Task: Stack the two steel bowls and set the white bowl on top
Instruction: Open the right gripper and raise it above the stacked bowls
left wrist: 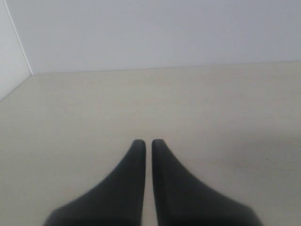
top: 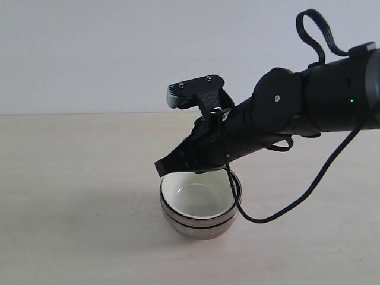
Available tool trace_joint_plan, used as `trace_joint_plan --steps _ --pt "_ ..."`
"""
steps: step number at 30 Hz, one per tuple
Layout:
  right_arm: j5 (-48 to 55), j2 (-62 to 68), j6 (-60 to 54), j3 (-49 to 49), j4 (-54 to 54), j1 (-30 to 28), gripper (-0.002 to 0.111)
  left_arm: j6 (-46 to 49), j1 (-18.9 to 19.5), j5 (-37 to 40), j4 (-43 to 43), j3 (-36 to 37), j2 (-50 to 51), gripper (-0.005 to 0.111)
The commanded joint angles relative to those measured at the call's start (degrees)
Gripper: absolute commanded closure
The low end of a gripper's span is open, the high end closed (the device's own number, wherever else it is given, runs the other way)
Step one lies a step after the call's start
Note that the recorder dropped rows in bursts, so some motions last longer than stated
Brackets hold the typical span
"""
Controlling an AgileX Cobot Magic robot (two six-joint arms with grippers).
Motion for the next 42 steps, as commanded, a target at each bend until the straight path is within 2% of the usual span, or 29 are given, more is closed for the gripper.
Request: trace_joint_plan --steps 1,23,42 --pt "-2.21 1.68 -0.3 -0.21 0.19 1.45 0.108 -0.65 0.03 0.03 -0.15 0.2 -0.17 0.103" --pt "-2.97 11.58 -0.14 -0.11 2.88 1.52 0.108 -0.65 0.03 0.03 -0.15 0.2 -0.17 0.103" --pt "-8.38 6.4 0.97 -0.11 3.09 1.52 0.108 -0.65 0.03 0.03 -0.15 0.2 -0.17 0.103"
